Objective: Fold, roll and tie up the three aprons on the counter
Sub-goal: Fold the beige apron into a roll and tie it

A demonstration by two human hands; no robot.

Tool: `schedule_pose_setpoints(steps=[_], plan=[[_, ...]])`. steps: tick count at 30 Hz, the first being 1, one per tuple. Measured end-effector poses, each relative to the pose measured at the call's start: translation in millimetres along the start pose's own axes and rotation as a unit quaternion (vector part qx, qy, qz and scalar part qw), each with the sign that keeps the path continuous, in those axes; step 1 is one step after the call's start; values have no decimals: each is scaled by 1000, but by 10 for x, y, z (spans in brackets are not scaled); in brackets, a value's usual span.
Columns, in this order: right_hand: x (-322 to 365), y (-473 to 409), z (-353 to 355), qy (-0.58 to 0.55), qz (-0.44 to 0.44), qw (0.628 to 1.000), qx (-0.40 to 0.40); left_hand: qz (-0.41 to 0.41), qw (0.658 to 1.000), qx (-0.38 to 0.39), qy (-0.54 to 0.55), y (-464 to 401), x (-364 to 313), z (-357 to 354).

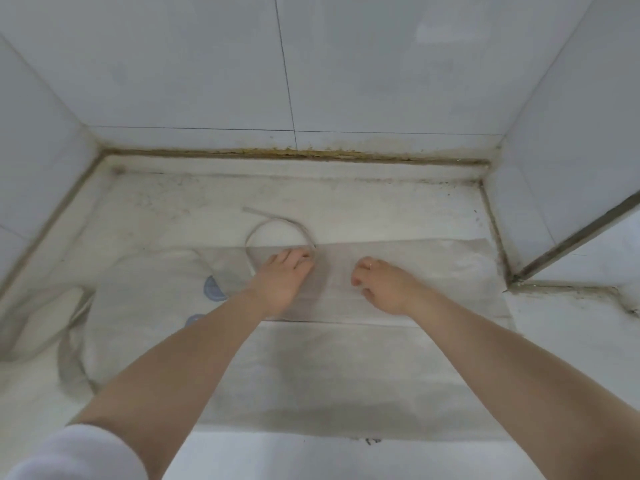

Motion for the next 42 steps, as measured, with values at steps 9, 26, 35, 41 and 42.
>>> schedule_pose_setpoints(steps=[9,26,35,41,42], plan=[[269,141,147,100,-202,973,-40,73,993,61,73,856,516,-204],[1094,-378,414,92,-144,985,-28,-75,991,113,10,805,744,-506],[1087,-800,951,-125,-119,981,-91,-95,980,168,-47,507,700,-375],[1412,-542,387,-137,-160,977,-39,-66,982,177,7,587,721,-515],[1472,-505,222,-149,-165,975,23,-63,982,178,2,595,716,-522]])
Point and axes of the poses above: each hand's wrist, its own y-axis away from the middle knuckle, its own z-axis out of the back of the hand, x = y × z, the point moved 2 cm from there along -y, towards the middle knuckle, and after that the axes turned 15 degrees about -z, right-handed, at the moved point
